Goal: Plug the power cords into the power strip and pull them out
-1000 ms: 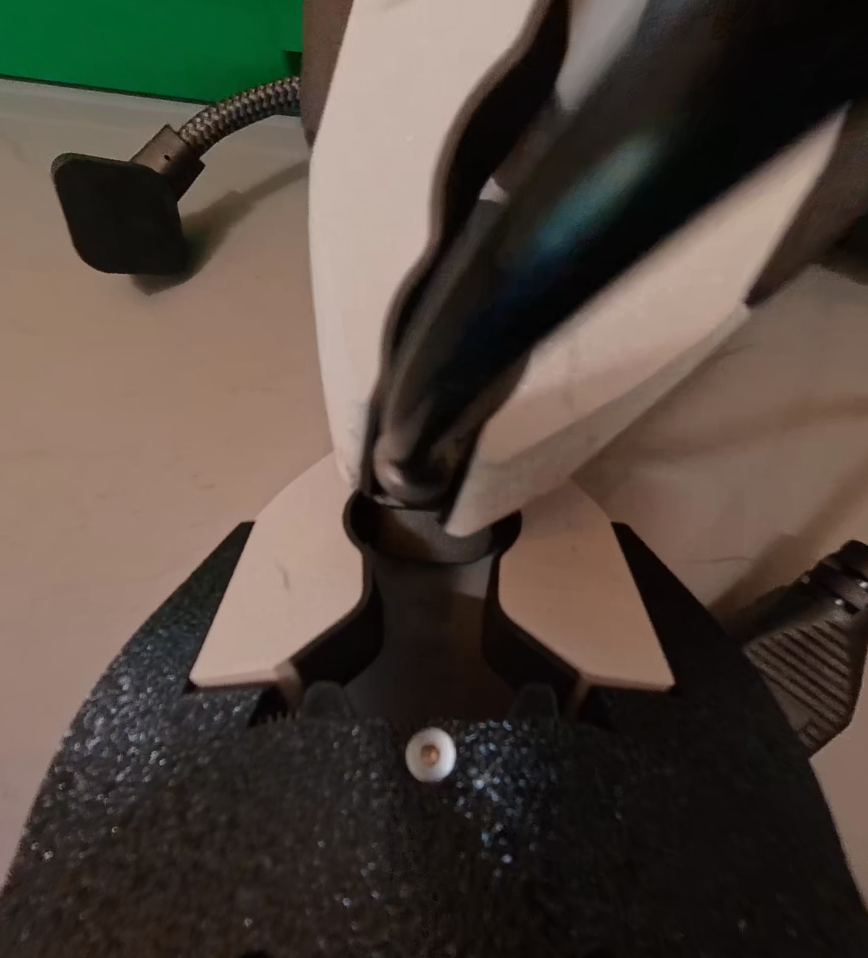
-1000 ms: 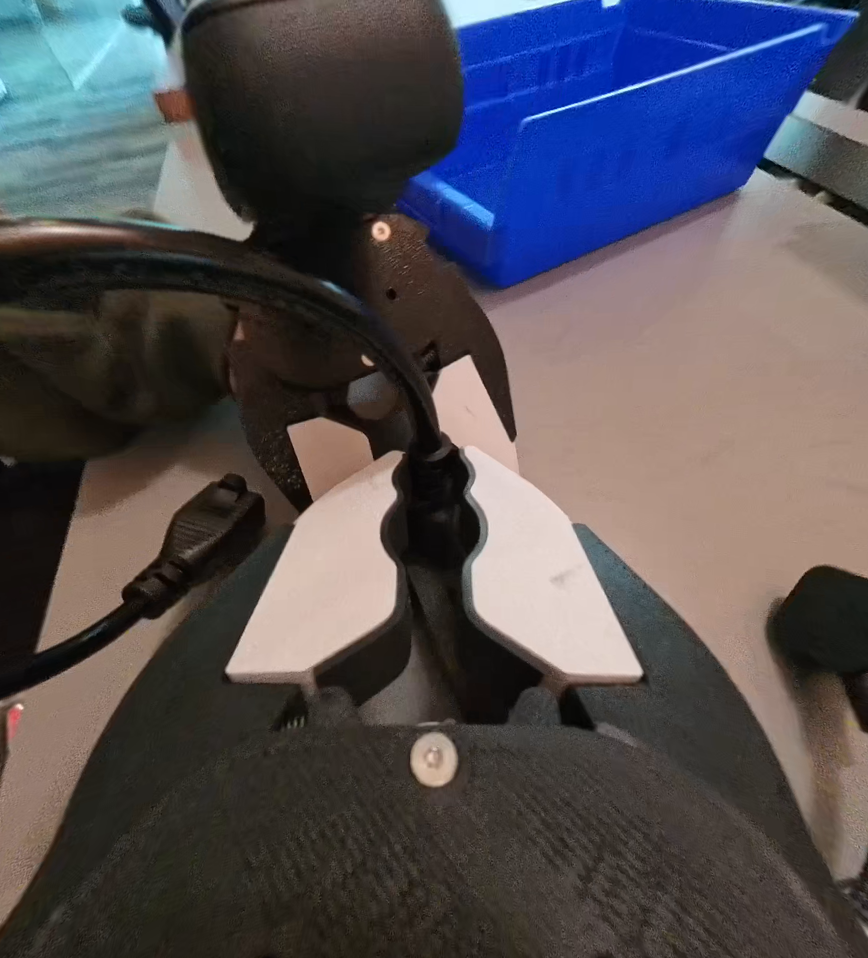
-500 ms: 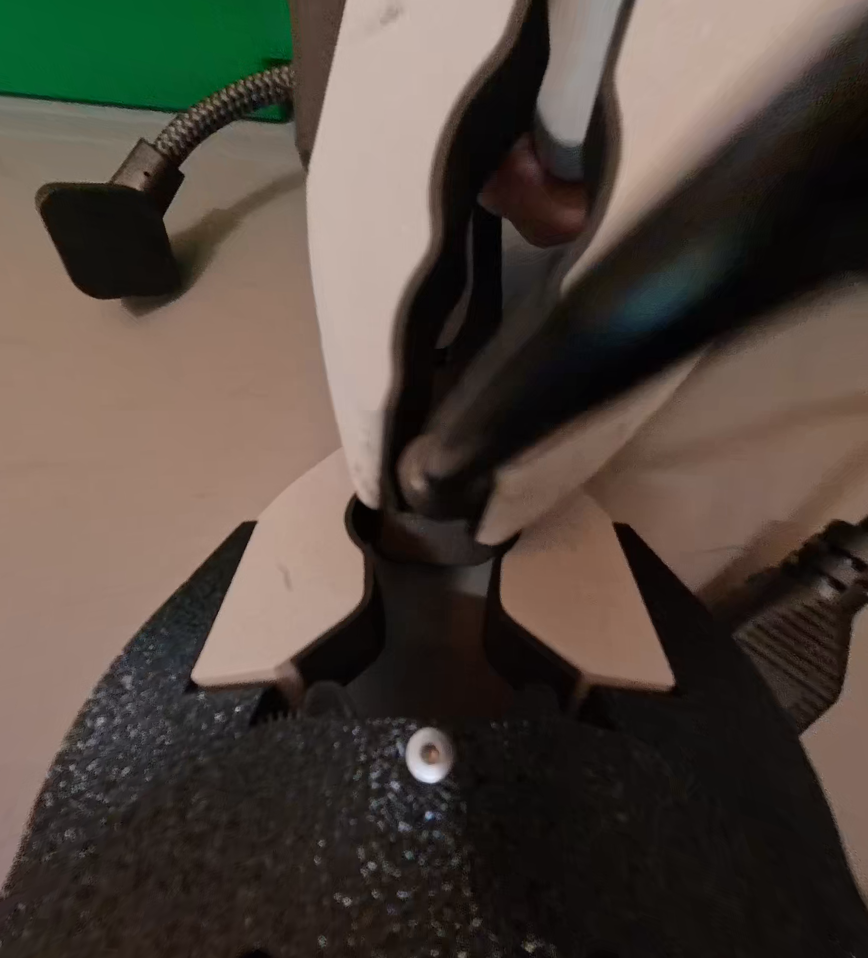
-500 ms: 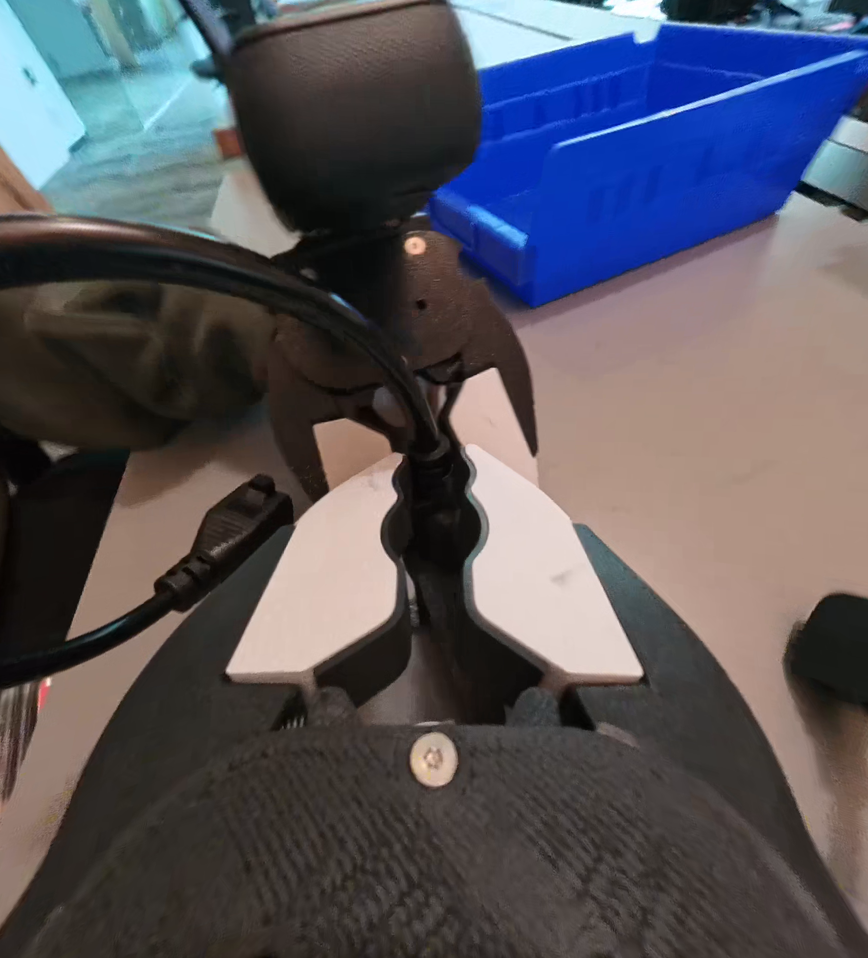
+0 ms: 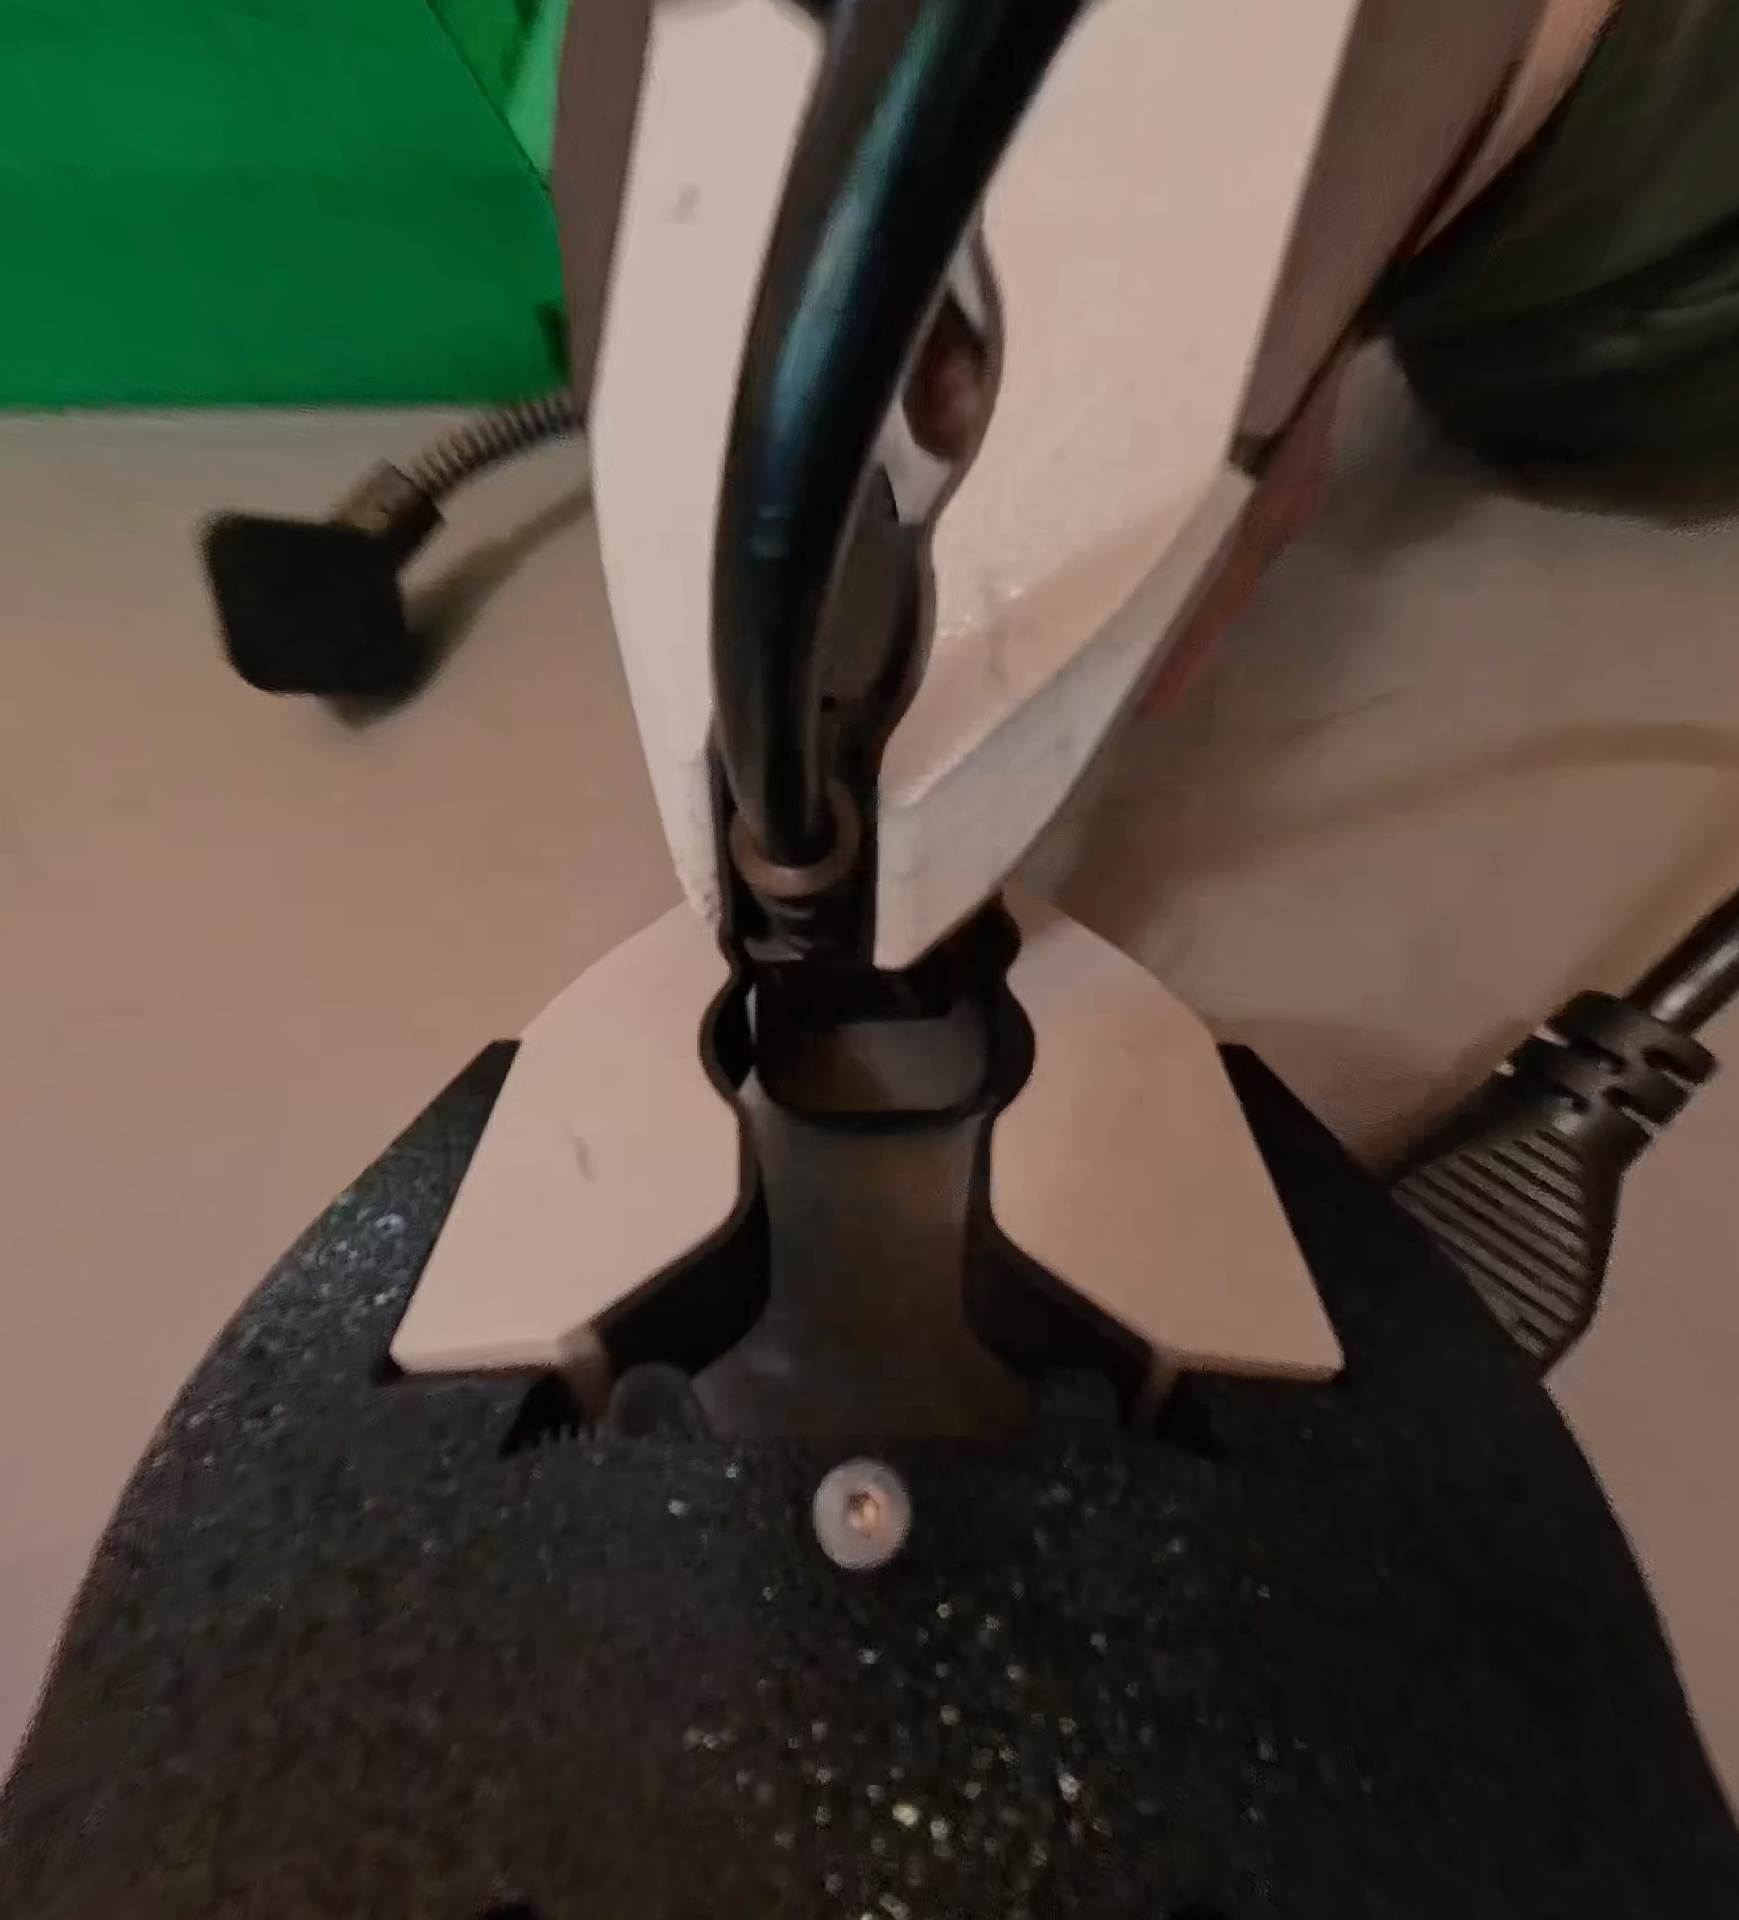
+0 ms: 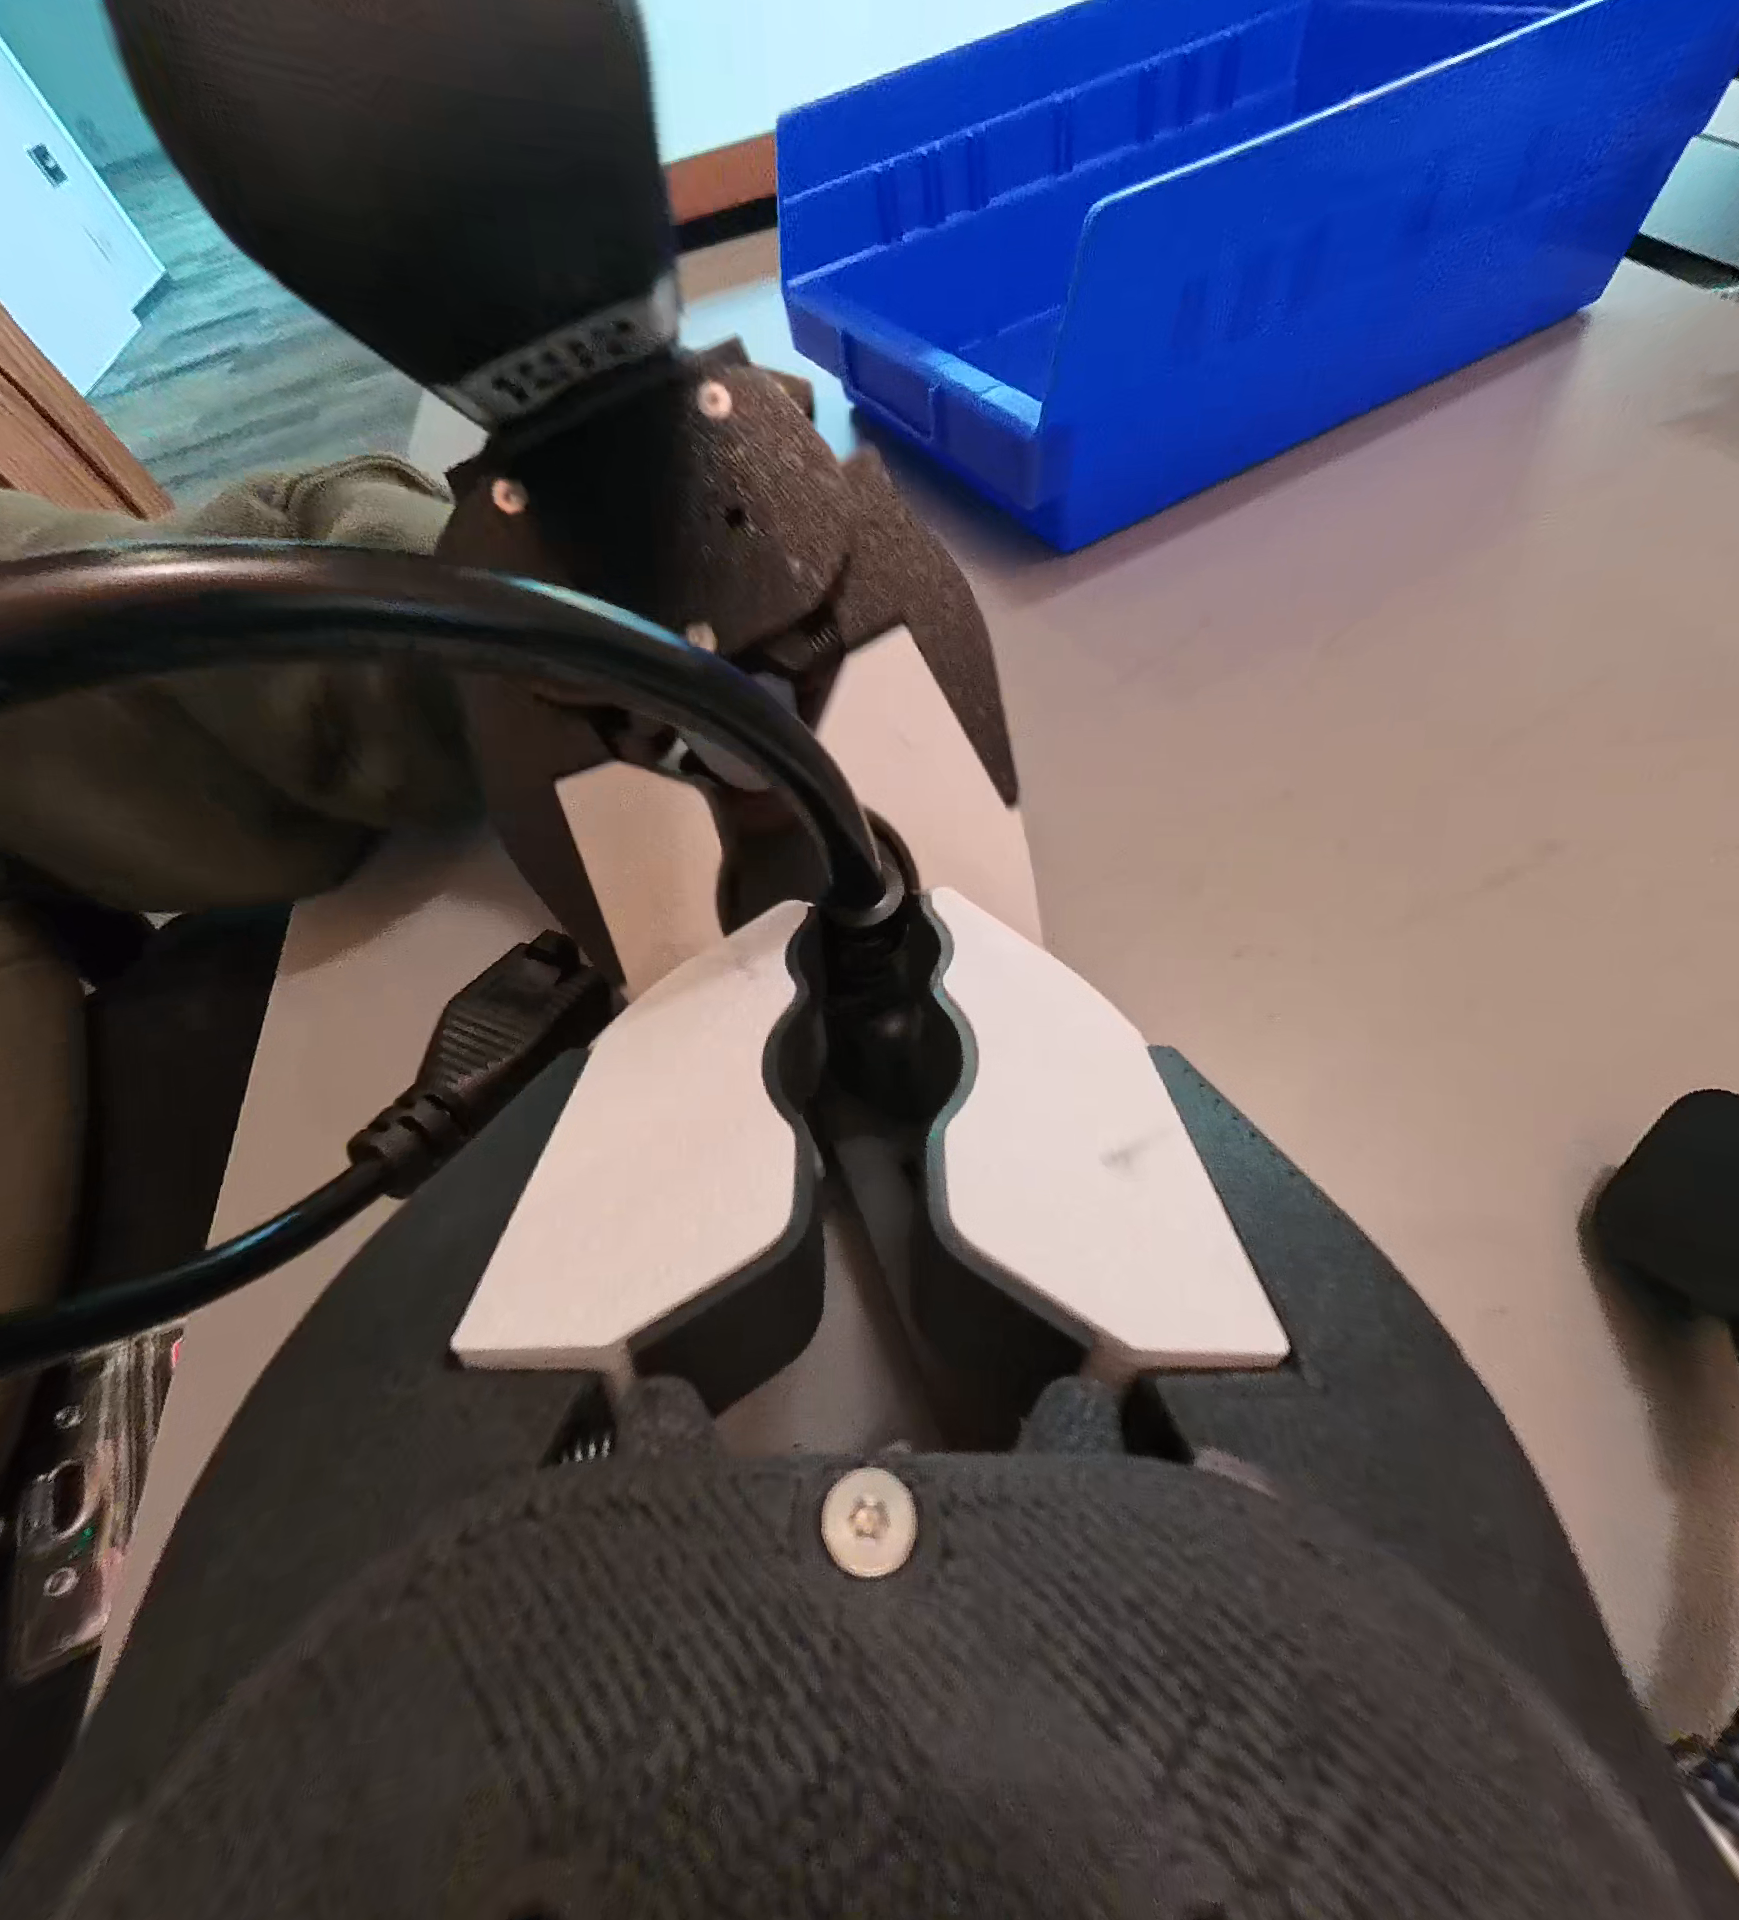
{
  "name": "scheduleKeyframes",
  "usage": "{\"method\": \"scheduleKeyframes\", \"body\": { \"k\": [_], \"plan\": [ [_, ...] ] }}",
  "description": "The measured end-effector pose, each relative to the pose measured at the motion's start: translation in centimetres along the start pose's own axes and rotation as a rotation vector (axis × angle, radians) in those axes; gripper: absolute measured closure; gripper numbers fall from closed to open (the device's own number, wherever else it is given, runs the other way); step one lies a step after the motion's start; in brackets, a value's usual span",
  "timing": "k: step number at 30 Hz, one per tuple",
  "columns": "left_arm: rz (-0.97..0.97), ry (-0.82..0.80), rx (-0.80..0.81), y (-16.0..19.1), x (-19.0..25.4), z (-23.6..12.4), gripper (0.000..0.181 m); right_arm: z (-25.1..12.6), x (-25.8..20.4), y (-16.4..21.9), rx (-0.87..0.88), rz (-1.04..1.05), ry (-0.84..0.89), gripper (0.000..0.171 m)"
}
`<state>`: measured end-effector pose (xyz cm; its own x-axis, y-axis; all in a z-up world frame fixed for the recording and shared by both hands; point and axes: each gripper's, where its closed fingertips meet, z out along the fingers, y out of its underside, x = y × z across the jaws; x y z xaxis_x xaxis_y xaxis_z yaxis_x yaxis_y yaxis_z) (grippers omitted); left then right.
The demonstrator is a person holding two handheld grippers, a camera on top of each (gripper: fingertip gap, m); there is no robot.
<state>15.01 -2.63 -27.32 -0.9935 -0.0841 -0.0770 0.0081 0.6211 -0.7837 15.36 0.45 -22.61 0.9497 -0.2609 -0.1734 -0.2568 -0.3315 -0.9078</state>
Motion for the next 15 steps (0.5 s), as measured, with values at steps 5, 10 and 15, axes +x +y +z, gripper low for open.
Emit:
{"method": "scheduleKeyframes", "body": {
  "k": [5,10,15],
  "plan": [
    [-0.016,0.0,0.044,-0.25,0.27,-0.78,0.147,0.18,-0.08,-0.08,0.01,0.002,-0.013,0.155],
    [-0.036,0.015,0.045,-0.32,0.16,-0.65,0.148,0.07,-0.06,-0.05,-0.023,-0.062,-0.012,0.155],
    [-0.041,0.018,0.048,-0.3,0.14,-0.63,0.149,0.15,-0.21,-0.15,-0.029,-0.133,-0.041,0.156]
  ]
}}
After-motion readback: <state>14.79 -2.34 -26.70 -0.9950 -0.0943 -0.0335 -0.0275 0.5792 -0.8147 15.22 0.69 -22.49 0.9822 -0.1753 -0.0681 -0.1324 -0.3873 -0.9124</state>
